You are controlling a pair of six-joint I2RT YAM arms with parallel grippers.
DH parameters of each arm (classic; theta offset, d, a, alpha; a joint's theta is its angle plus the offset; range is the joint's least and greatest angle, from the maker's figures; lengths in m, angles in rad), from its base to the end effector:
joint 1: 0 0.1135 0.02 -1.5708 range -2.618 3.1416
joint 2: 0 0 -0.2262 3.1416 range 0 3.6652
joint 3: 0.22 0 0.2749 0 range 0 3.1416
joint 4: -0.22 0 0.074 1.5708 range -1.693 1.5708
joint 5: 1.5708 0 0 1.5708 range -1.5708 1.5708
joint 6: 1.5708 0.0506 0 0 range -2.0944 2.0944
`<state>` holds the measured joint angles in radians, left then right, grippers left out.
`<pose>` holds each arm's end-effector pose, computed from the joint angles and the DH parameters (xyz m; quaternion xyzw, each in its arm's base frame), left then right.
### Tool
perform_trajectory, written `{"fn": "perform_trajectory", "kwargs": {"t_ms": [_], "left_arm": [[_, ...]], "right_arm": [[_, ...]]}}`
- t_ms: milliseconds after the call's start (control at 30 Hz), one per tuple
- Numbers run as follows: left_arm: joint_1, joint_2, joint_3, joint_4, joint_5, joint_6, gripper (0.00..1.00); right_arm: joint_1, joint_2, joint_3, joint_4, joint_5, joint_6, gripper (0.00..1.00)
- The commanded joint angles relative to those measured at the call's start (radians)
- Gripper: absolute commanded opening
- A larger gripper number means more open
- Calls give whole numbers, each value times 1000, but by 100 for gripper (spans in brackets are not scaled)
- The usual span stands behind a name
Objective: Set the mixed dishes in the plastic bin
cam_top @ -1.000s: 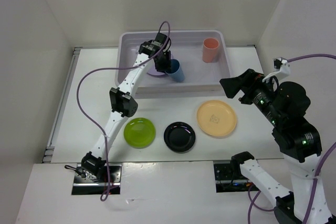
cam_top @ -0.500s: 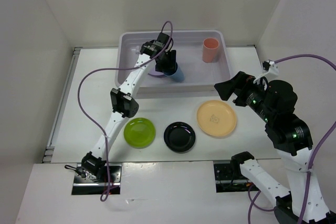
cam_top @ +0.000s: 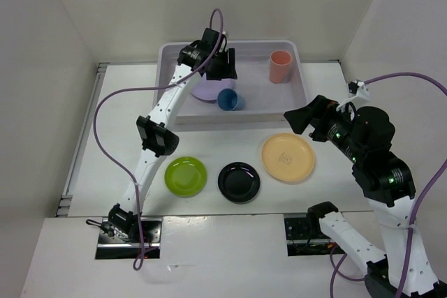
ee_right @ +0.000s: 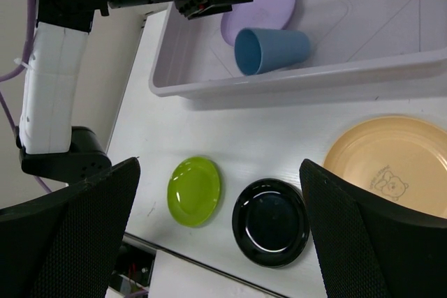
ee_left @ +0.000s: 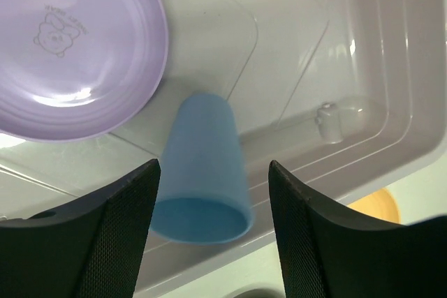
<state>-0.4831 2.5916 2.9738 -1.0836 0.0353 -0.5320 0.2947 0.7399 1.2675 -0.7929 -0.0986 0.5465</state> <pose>0.4725 -0.2499 0.3071 -0.0147 0.9068 -0.2187 0.3602 0.1656 0.0555 0.4203 0.0699 0.7909 0.2834 0.5378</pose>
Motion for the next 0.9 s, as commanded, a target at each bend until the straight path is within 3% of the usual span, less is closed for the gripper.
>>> {"fn": "perform_trajectory", "kwargs": {"t_ms": [0, 367, 600, 633, 867], "left_arm": [[-5, -44, 11, 37, 17, -19, 71], [-5, -83, 131, -16, 8, -28, 73], [-5, -316, 100, -73, -34, -5, 73], [-5, -333, 164, -94, -46, -5, 73], [-29, -646, 134, -197, -152, 26, 78]], "right_arm": [[6, -4, -7, 58, -18, 7, 100], [6, 24, -98, 47, -41, 7, 100], [27, 62, -299, 9, -43, 33, 100], [41, 62, -300, 0, -29, 47, 100], [205, 179, -348, -48, 60, 234, 97]]}}
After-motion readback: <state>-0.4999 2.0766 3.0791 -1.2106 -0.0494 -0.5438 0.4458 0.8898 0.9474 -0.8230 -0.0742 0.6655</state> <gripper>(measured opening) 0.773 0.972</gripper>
